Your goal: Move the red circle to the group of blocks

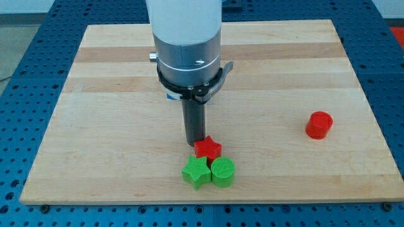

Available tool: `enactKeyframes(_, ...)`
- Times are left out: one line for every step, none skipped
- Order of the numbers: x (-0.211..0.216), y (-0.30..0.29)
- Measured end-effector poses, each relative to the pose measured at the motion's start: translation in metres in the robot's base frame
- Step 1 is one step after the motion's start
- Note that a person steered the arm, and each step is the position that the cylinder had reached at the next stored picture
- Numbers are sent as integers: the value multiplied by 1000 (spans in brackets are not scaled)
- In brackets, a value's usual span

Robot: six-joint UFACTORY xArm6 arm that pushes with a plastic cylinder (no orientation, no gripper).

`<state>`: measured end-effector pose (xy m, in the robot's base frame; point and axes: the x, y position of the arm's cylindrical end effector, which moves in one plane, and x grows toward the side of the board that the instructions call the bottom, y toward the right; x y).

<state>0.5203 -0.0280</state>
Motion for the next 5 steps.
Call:
enactKeyframes(-28,9)
enactKeyframes(-55,70)
enactKeyframes(-87,131)
enactKeyframes(-121,204)
enactKeyframes(-119,310)
